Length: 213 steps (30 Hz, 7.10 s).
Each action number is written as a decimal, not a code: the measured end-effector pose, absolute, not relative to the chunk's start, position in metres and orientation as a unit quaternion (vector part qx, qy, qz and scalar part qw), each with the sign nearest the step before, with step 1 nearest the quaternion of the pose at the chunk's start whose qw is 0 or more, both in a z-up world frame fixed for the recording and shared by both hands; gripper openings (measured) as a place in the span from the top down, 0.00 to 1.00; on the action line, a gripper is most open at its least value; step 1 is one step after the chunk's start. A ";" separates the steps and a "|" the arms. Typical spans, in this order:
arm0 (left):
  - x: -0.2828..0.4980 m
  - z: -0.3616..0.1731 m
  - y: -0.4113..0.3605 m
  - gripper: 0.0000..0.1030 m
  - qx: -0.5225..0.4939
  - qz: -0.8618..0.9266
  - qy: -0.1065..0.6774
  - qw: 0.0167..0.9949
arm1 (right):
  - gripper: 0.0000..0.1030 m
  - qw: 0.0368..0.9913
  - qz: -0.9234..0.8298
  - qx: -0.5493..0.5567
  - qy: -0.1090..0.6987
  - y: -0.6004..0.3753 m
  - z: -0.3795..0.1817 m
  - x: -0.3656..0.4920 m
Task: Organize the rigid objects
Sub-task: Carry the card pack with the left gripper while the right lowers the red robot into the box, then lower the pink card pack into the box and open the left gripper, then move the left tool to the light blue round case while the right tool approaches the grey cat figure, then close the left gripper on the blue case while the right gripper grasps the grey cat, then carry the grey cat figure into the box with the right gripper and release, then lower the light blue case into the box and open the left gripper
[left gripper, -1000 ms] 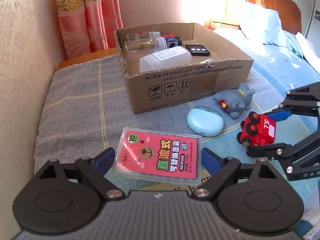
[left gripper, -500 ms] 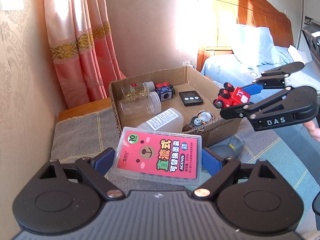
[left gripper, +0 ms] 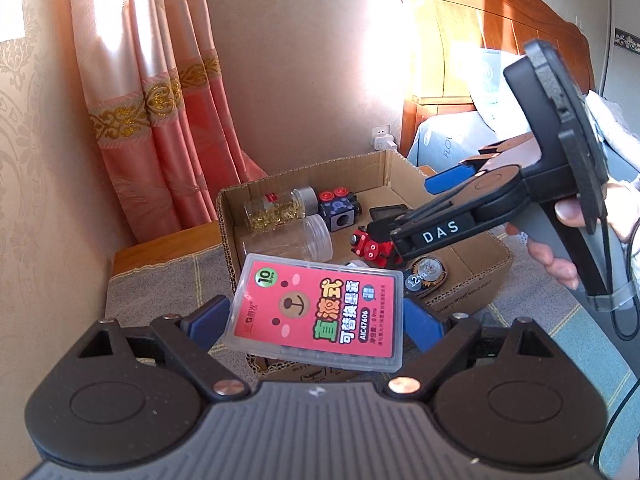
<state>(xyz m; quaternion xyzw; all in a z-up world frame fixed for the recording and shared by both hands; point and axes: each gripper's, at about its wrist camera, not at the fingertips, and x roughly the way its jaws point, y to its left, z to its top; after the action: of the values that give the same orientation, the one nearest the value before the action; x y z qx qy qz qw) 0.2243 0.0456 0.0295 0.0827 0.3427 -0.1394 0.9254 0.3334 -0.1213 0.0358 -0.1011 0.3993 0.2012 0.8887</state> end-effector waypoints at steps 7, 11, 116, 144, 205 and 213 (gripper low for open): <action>0.266 0.027 0.038 0.11 0.067 -0.128 0.348 0.926 | 0.00 0.893 0.185 -0.099 0.398 -0.143 0.042 0.320; 0.283 0.023 0.040 0.06 0.045 -0.102 0.343 0.933 | 0.00 0.894 0.177 -0.103 0.398 -0.152 0.044 0.311; 0.193 -0.080 0.005 0.50 0.021 -0.052 0.439 0.897 | 0.00 0.896 0.144 -0.087 0.410 -0.164 -0.053 0.185; 0.180 -0.080 0.030 0.49 0.011 -0.039 0.427 0.903 | 0.23 0.906 0.169 -0.099 0.375 -0.150 -0.043 0.184; 0.226 0.053 -0.012 0.50 0.126 -0.194 0.344 0.910 | 0.00 0.921 0.145 -0.088 0.350 -0.173 0.046 0.207; 0.302 0.044 -0.043 0.50 0.124 -0.206 0.388 0.889 | 0.00 0.927 0.139 -0.069 0.342 -0.176 0.054 0.184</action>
<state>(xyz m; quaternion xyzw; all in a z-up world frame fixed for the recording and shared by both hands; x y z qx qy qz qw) 0.3024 -0.0434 0.0437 0.1245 0.3885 -0.2062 0.8894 0.1842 -0.1756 0.0543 -0.0693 0.3423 0.1393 0.9266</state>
